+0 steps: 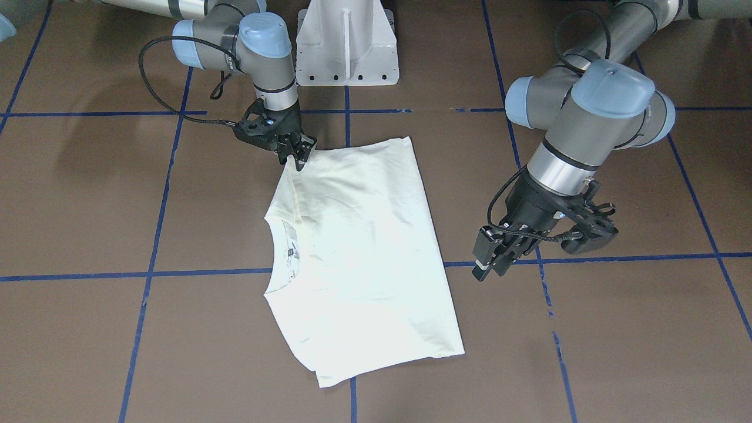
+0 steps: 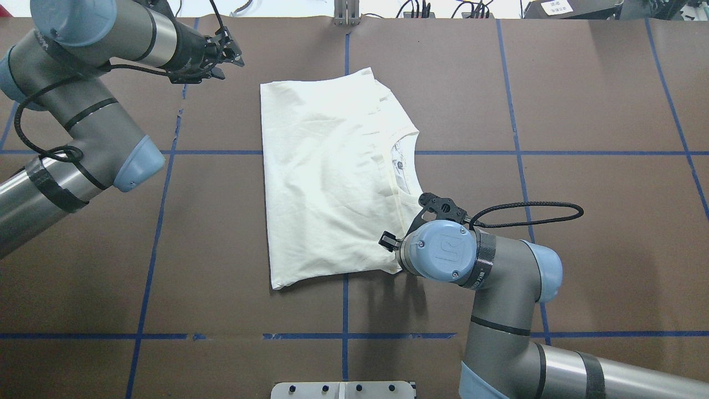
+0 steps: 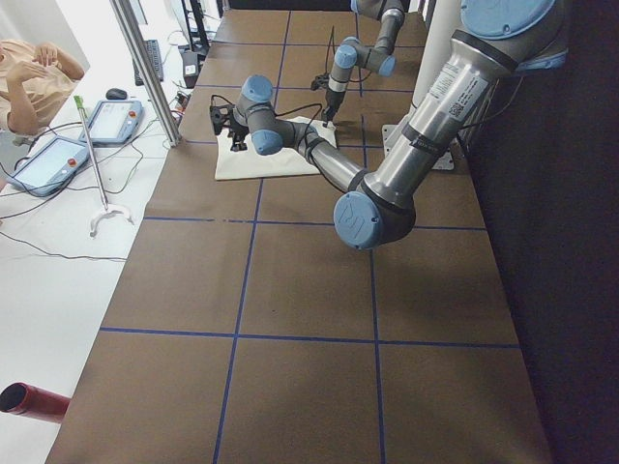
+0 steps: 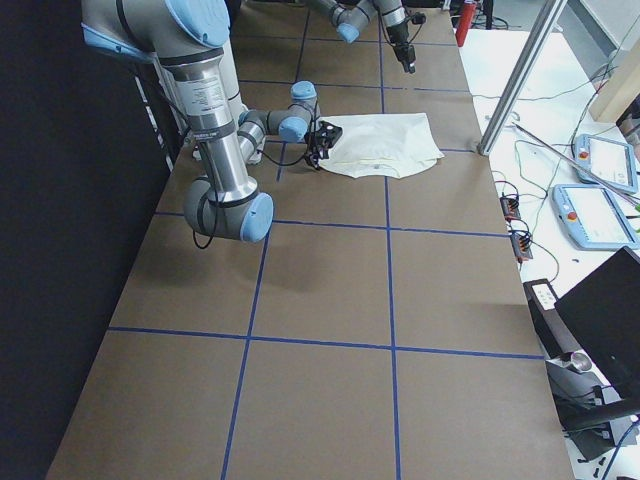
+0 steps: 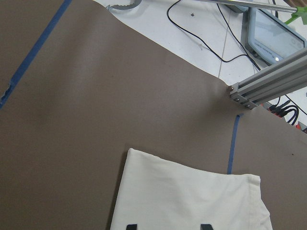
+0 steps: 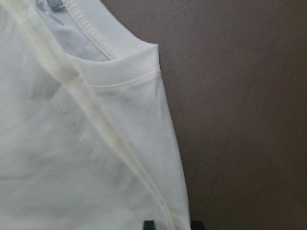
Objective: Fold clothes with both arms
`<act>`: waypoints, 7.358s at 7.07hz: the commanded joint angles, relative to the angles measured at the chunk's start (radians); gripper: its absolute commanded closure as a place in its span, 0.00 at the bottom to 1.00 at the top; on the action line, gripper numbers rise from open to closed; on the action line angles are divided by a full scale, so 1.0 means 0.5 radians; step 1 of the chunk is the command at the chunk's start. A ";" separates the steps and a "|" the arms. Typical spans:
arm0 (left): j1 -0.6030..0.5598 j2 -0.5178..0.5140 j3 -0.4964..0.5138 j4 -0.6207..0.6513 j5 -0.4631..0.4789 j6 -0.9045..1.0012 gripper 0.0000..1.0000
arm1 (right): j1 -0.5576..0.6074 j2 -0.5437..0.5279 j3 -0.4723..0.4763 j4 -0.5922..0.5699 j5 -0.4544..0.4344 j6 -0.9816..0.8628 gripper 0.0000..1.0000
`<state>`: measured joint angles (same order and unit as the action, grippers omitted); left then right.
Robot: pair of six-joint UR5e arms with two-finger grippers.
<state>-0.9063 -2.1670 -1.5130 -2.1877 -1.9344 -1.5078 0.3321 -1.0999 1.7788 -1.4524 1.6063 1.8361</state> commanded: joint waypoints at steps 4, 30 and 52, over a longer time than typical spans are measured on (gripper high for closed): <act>0.118 0.185 -0.411 0.138 -0.006 -0.289 0.46 | 0.002 -0.012 0.199 -0.010 0.027 -0.012 1.00; 0.841 0.326 -0.884 0.540 0.506 -0.881 1.00 | 0.285 -0.047 0.430 -0.222 0.050 -0.036 1.00; 0.757 0.329 0.302 -1.326 -0.124 -0.028 1.00 | 0.695 0.531 -0.873 0.275 0.435 -0.356 1.00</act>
<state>-0.5469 -2.0533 -1.3613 -2.7779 -1.8978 -1.5257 0.6784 -0.8343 1.3422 -1.3146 1.8239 1.6571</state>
